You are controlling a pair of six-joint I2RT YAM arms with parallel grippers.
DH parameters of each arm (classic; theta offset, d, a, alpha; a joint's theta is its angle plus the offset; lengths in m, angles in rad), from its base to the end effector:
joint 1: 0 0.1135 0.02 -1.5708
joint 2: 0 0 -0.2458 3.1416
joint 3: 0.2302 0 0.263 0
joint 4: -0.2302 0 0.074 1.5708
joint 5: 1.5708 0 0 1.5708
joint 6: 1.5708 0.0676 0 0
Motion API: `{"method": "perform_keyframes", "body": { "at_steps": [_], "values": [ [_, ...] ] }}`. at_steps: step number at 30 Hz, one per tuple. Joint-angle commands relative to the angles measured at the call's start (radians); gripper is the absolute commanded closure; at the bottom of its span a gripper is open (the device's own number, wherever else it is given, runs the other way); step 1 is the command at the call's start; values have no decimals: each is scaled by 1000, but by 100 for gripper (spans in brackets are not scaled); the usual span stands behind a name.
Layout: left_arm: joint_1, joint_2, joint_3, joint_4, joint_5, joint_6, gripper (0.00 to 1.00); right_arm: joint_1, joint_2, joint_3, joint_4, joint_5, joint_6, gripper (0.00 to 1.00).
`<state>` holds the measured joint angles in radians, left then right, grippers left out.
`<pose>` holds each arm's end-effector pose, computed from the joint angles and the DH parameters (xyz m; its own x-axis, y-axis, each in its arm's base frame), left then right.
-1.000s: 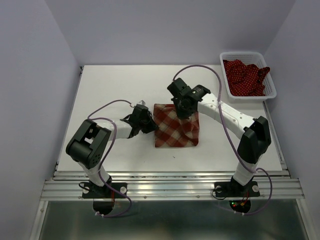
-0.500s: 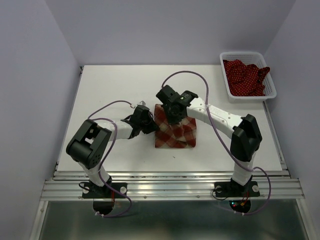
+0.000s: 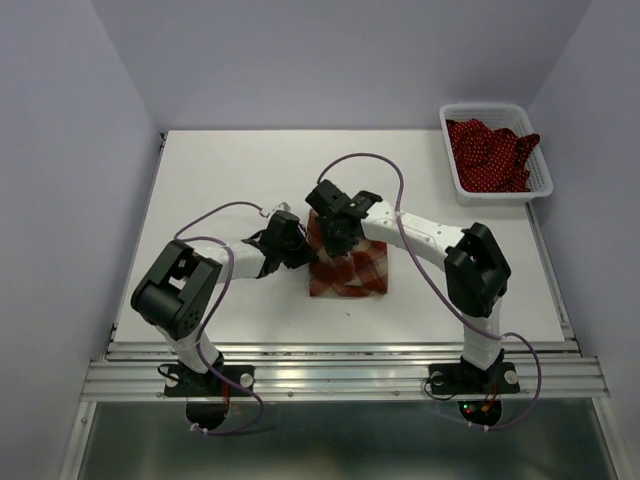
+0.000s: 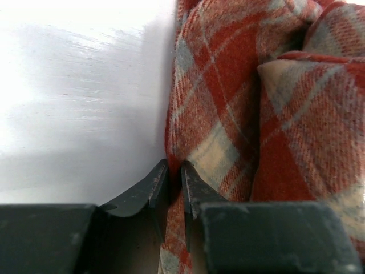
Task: Fold and stack the skirts
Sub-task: Fold the skirt
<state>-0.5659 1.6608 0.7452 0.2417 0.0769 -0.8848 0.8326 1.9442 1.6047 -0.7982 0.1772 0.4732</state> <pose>0.2979 -0.1954 0.1036 -0.7865 -0.4144 -0.4579 -0.0369 0.7716 -0.6350 0.2982 0.3101 0.1861 -0.8528 -0.2708 -0.4465 -0.3254 0.9443 0.0488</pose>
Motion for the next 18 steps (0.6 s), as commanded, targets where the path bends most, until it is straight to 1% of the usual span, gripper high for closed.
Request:
{"method": "perform_keyframes", "body": {
  "at_steps": [1,2,3,5,7,8,9,10,12,13,14,15,16,17,18],
  "values": [
    [-9,-58,3,-54,-28,-2,73,11,22,-8,116,-53,35,78],
    [-9,-64,5,-62,-31,-2,72,11,25,-11,123,-62,35,71],
    [-9,-68,9,-68,-35,-2,71,11,28,-11,128,-71,35,66],
    [-9,-91,11,-96,-54,-2,68,11,24,-9,140,-100,27,61],
    [-9,-110,17,-123,-66,1,67,11,-2,-8,152,-120,16,50],
    [-9,-131,17,-130,-103,1,61,11,-14,-8,160,-128,12,45],
    [-11,-140,16,-136,-111,-2,59,11,-28,-8,166,-134,7,41],
    [-9,-151,17,-142,-118,0,59,11,-43,-15,183,-152,1,35],
    [-11,-182,20,-176,-144,-2,58,11,-97,-29,204,-168,-7,28],
    [-9,-205,19,-195,-160,0,58,11,-117,-48,227,-206,-11,25],
    [-9,-217,16,-206,-167,-3,52,11,-160,-60,241,-217,-13,21],
    [-9,-229,13,-225,-181,-5,51,11,-180,-74,254,-225,-12,13],
    [-11,-245,8,-225,-181,-6,51,11,-201,-74,255,-225,-11,8],
    [-11,-272,6,-240,-196,-11,44,11,-221,-89,258,-222,-15,0],
    [-11,-288,3,-274,-204,-16,42,11,-263,-97,260,-220,-15,0]
  ]
}}
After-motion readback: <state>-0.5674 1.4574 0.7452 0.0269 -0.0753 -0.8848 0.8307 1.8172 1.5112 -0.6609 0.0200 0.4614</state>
